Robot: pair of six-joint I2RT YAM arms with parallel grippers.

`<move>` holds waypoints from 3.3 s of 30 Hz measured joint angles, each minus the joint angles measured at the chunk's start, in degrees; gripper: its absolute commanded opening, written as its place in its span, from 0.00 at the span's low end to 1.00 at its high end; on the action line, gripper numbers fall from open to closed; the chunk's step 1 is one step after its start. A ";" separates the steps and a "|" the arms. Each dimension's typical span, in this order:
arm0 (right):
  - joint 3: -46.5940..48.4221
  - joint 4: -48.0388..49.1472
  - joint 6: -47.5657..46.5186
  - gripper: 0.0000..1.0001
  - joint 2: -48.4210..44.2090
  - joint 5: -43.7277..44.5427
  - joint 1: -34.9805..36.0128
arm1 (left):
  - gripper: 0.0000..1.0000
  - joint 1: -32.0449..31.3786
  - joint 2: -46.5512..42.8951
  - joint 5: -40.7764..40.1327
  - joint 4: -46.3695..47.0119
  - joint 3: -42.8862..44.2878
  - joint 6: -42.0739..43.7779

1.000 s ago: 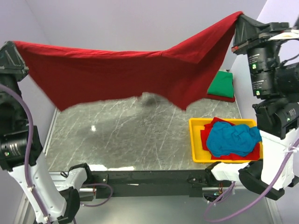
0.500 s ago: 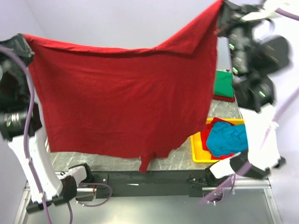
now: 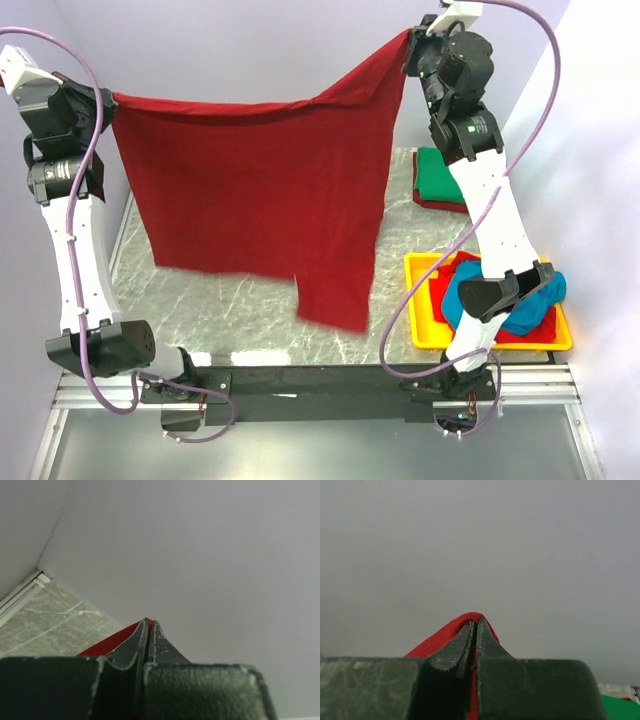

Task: Fold and stack the t-shirts
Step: Flatten the tshirt out, then fold the tshirt

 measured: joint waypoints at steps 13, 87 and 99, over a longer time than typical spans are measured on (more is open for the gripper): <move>-0.39 2.36 3.26 0.00 -12.33 -3.50 0.04 | 0.01 0.00 -14.69 -5.07 3.63 -2.23 -1.64; -41.94 -5.38 18.29 0.90 6.51 -15.37 -4.59 | 0.91 -11.82 30.08 7.80 2.60 -24.72 -3.04; -35.78 -10.73 18.69 0.90 20.04 -20.46 -5.53 | 0.91 -11.17 37.83 8.28 3.67 -19.39 -3.19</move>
